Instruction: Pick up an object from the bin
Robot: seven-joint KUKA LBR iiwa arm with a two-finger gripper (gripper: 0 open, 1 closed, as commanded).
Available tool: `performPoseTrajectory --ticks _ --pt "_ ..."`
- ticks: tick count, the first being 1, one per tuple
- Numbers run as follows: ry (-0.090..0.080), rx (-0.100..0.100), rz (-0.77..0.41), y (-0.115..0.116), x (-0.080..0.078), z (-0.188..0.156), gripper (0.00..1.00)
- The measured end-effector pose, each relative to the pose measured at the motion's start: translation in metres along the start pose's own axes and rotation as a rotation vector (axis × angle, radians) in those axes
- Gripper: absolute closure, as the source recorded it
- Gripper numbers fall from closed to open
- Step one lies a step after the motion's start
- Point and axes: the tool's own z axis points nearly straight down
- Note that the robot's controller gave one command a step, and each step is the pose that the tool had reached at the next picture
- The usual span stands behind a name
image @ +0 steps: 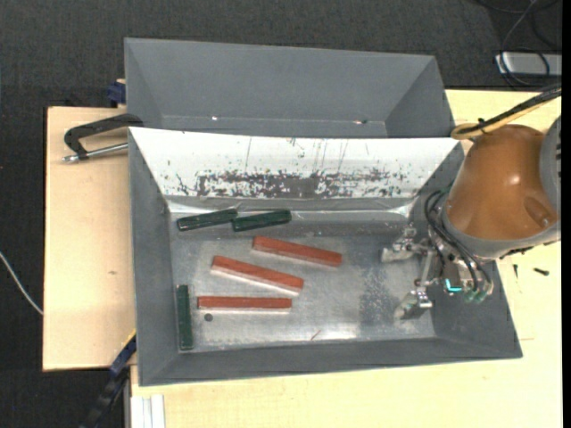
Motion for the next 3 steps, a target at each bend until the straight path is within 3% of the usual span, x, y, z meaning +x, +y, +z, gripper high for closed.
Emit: performPoseTrajectory --ticks 1,2,3 --pt "-0.008 0.001 -0.001 0.000 -0.002 -0.004 0.00" --pt "-0.018 0.002 -0.076 0.069 -0.064 0.049 0.00" --pt "-0.009 0.002 -0.091 0.078 -0.070 0.058 0.00"
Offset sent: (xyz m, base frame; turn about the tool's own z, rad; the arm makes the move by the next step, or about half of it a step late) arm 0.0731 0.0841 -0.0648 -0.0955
